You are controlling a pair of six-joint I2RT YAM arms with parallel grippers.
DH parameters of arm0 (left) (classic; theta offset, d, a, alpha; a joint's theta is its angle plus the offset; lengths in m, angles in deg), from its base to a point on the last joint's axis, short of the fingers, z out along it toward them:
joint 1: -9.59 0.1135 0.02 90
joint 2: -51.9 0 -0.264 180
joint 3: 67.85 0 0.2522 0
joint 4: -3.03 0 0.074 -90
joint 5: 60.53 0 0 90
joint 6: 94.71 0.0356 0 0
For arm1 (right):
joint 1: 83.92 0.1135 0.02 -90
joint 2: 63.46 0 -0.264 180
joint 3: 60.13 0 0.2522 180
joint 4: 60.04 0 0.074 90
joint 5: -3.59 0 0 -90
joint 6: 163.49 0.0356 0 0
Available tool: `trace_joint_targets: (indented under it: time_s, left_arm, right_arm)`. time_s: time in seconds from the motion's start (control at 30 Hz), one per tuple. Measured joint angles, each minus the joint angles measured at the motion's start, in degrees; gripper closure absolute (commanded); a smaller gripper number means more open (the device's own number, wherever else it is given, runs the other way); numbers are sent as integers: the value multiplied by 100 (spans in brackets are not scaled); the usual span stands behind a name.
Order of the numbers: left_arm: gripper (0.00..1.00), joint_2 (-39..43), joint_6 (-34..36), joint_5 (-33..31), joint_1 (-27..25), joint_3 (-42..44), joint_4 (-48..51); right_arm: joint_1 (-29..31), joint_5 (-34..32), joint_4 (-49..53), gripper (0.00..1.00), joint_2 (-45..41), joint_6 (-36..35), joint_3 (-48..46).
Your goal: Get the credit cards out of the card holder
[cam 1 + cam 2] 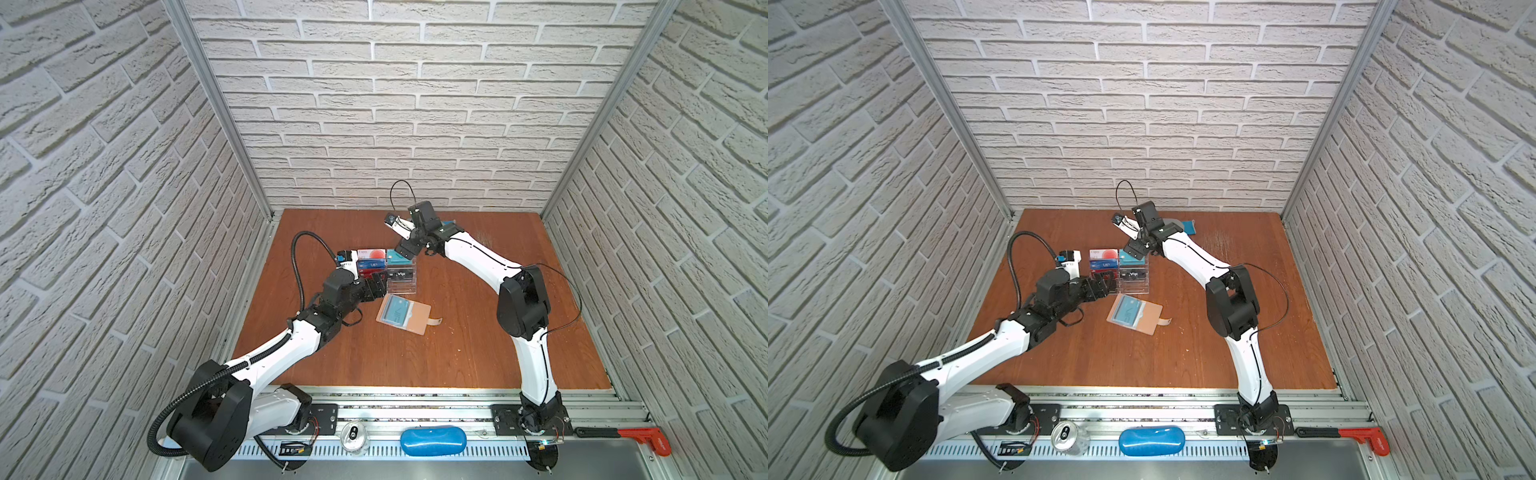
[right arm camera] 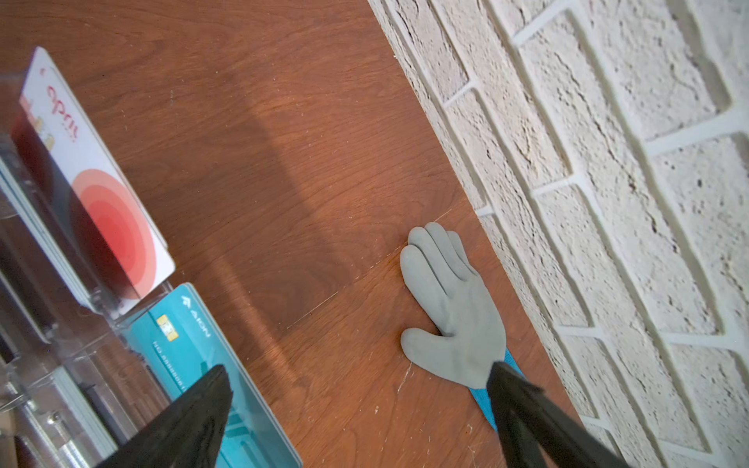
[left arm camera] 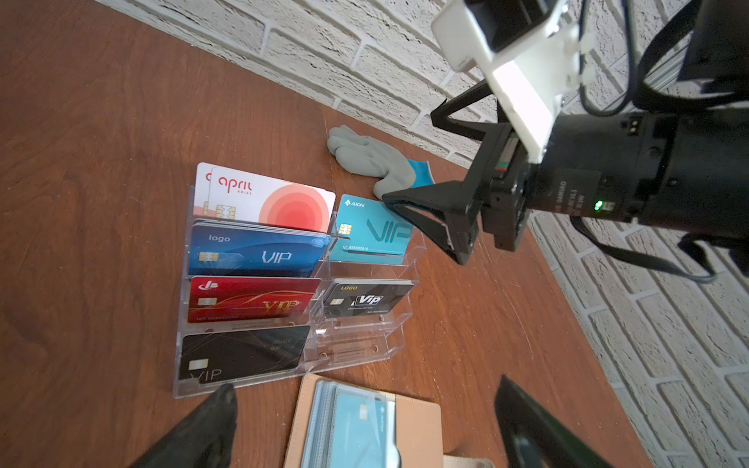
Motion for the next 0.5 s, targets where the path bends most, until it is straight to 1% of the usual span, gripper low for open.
trace_joint_targets:
  time_s: [0.13,0.27,0.37,0.5]
  left_arm:
    - [2,0,28,-2,0,0,0]
    - [2,2,46,4,0,0,0]
    - [2,24,50,20,-17,0,2]
    - [2,229,120,17,-26,0,63]
  right_arm:
    - [0,85,0,0,-70,109,-52]
    - [0,138,9,0,-345,205,-247]
    - [-4,144,-13,0,-704,269,-505]
    - [-9,105,-105,0,-1421,407,-1106]
